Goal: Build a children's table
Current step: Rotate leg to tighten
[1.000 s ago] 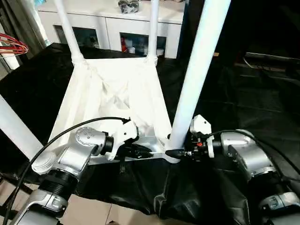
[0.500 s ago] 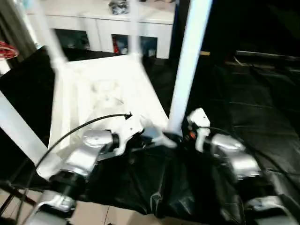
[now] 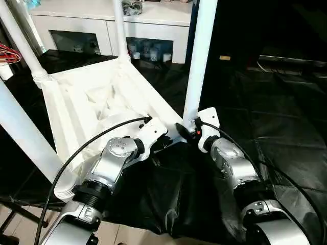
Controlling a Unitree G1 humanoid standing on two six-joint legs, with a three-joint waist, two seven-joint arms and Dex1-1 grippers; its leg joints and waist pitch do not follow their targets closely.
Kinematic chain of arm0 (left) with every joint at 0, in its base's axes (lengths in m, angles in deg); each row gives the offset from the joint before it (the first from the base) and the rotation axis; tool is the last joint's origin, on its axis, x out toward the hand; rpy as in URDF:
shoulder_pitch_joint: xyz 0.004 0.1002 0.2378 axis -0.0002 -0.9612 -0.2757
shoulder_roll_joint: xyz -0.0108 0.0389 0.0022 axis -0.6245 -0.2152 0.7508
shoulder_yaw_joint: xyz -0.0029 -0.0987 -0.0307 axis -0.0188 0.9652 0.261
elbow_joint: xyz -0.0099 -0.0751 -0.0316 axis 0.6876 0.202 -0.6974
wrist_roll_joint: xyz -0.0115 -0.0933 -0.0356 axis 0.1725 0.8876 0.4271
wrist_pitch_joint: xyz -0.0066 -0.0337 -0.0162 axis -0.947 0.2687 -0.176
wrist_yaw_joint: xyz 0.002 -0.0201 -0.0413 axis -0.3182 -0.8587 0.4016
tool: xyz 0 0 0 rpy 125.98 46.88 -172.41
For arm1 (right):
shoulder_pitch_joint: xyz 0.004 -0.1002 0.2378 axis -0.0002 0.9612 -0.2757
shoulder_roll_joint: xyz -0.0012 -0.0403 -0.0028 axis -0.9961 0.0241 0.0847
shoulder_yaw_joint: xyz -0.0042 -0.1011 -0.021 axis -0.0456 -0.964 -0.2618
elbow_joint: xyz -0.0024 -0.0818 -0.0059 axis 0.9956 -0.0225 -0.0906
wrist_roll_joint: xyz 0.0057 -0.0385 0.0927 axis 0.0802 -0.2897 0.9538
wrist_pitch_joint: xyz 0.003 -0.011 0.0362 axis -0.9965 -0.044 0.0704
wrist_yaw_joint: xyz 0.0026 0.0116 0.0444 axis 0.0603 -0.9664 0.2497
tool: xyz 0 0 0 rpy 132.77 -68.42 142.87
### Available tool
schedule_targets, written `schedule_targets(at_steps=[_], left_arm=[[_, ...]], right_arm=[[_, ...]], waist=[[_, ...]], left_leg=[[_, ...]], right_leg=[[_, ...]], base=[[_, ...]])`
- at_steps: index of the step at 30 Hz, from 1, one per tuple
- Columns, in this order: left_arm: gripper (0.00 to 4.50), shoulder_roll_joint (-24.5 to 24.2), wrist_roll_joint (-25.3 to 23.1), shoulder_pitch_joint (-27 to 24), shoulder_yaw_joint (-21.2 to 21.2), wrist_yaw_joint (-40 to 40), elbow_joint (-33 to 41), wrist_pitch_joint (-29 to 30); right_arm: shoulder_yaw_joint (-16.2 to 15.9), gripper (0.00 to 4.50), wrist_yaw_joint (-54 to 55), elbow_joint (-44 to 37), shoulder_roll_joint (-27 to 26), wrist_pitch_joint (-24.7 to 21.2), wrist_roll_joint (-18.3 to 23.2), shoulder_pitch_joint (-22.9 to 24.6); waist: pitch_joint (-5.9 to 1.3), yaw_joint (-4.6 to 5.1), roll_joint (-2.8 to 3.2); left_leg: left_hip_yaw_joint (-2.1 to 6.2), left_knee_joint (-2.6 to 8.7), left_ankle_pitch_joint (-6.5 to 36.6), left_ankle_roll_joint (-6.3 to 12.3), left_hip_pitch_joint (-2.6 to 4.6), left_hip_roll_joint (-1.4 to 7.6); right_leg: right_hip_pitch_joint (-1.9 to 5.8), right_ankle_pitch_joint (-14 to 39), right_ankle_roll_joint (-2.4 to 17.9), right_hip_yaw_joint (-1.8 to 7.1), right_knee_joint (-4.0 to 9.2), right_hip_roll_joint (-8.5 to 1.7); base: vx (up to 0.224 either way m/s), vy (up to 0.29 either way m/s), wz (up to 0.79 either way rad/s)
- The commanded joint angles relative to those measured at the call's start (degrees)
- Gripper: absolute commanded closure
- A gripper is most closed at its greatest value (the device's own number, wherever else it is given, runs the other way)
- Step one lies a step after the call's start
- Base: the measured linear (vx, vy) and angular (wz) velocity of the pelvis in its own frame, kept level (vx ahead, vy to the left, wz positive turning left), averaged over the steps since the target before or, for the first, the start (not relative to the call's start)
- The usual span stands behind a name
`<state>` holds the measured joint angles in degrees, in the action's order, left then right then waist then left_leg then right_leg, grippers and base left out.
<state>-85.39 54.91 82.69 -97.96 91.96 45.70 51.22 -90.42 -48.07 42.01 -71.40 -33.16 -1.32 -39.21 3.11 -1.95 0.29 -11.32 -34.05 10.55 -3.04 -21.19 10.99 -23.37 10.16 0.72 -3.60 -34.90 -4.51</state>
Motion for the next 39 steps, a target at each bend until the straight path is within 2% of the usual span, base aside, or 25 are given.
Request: schedule_targets(at_steps=[1, 5, 9, 15, 18, 20, 23, 25, 31, 34, 39], left_arm=[[4.50, 1.2, 4.3, 1.2, -1.3, 4.0, 3.3, -3.5], [4.50, -1.1, 5.4, 0.4, -1.2, 7.9, 4.5, -4.0], [4.50, -5.1, 7.2, -0.9, -1.2, 15.3, 6.6, -4.7], [4.50, -8.0, 8.6, -1.6, -1.6, 20.5, 7.7, -5.4], [4.50, -9.6, 9.7, -2.0, -1.9, 23.6, 8.4, -4.9], [4.50, -10.0, 10.1, -2.0, -2.0, 24.9, 8.6, -4.7], [4.50, -10.4, 10.5, -2.0, -2.0, 26.1, 8.8, -4.7], [4.50, -10.6, 10.8, -1.9, -2.0, 26.9, 8.8, -4.6], [4.50, -10.5, 11.0, -1.8, -2.0, 27.1, 8.7, -4.8], [4.50, -10.4, 10.9, -1.7, -1.9, 26.9, 8.5, -4.9], [4.50, -8.5, 9.0, -1.2, -1.1, 21.6, 6.5, -6.1]], right_arm=[[-6.4, 0.74, -9.2, -1.9, -0.6, 0.2, 0.1, 0.4], [-7.3, 0.74, -15.4, -3.6, 2.9, 0.8, 0.4, 1.1], [-8.4, 0.74, -27.8, -7.9, 8.9, 0.2, 2.3, 2.7], [-10.7, 0.74, -39.2, -11.5, 14.6, -0.3, 3.8, 4.4], [-11.7, 0.74, -43.8, -13.5, 17.0, -1.6, 4.4, 5.0], [-12.2, 0.74, -45.0, -14.1, 17.7, -1.9, 4.2, 5.1], [-12.4, 1.07, -45.4, -14.1, 17.8, -1.8, 4.0, 4.9], [-12.4, 1.13, -45.3, -14.0, 17.6, -1.7, 3.9, 4.8], [-12.8, 1.71, -45.0, -15.2, 17.3, -2.1, 4.0, 5.8], [-13.0, 1.81, -44.8, -15.8, 17.3, -2.2, 3.9, 6.4], [-12.6, 1.87, -40.7, -16.4, 15.2, -2.5, 3.4, 8.5]], waist=[[-3.85, -0.19, -0.39], [-3.89, -0.21, -0.43], [-3.86, -0.57, -0.35], [-3.81, -1.68, -0.40], [-3.80, -1.84, -0.48], [-3.79, -1.75, -0.47], [-3.78, -1.75, -0.53], [-3.81, -1.81, -0.45], [-3.89, -1.86, -0.36], [-3.90, -1.91, -0.39], [-3.87, -2.04, -0.39]], left_leg=[[1.08, 3.80, 11.6, 2.85, 0.51, 2.10], [1.05, 3.73, 10.8, 3.45, 0.49, 2.19], [0.94, 3.65, 10.8, 4.43, 0.66, 2.38], [0.84, 3.66, 11.1, 3.98, 0.66, 2.63], [0.86, 3.65, 10.7, 4.06, 0.58, 2.55], [0.90, 3.67, 11.0, 3.88, 0.63, 2.60], [0.90, 3.68, 11.3, 3.50, 0.64, 2.55], [0.91, 3.68, 11.0, 3.31, 0.69, 2.56], [0.90, 3.65, 10.4, 3.42, 0.71, 2.56], [0.91, 3.64, 10.4, 3.41, 0.68, 2.53], [0.96, 3.69, 10.5, 3.21, 0.67, 2.51]], right_leg=[[2.86, 13.1, 12.3, 2.63, 4.36, -3.72], [2.90, 11.3, 13.1, 2.60, 4.21, -3.71], [2.79, 10.4, 13.8, 2.62, 4.11, -3.61], [2.85, 10.7, 13.9, 2.62, 3.87, -3.65], [2.90, 10.6, 14.1, 2.55, 3.87, -3.63], [2.79, 11.4, 14.0, 2.54, 3.94, -3.65], [2.73, 12.4, 13.8, 2.55, 4.02, -3.65], [2.70, 12.0, 13.9, 2.57, 3.98, -3.63], [2.78, 10.2, 14.3, 2.54, 3.80, -3.55], [2.84, 10.2, 14.2, 2.55, 3.81, -3.58], [2.80, 10.7, 13.7, 2.57, 3.90, -3.59]], base=[[0.000, 0.000, 0.00], [0.000, 0.000, 0.00], [0.000, 0.000, 0.00], [0.000, 0.000, 0.00], [0.000, 0.000, 0.00], [0.000, 0.000, 0.00], [0.000, 0.000, 0.00], [0.000, 0.000, 0.00], [0.000, 0.000, 0.00], [0.000, 0.000, 0.00], [0.000, 0.000, 0.00]])
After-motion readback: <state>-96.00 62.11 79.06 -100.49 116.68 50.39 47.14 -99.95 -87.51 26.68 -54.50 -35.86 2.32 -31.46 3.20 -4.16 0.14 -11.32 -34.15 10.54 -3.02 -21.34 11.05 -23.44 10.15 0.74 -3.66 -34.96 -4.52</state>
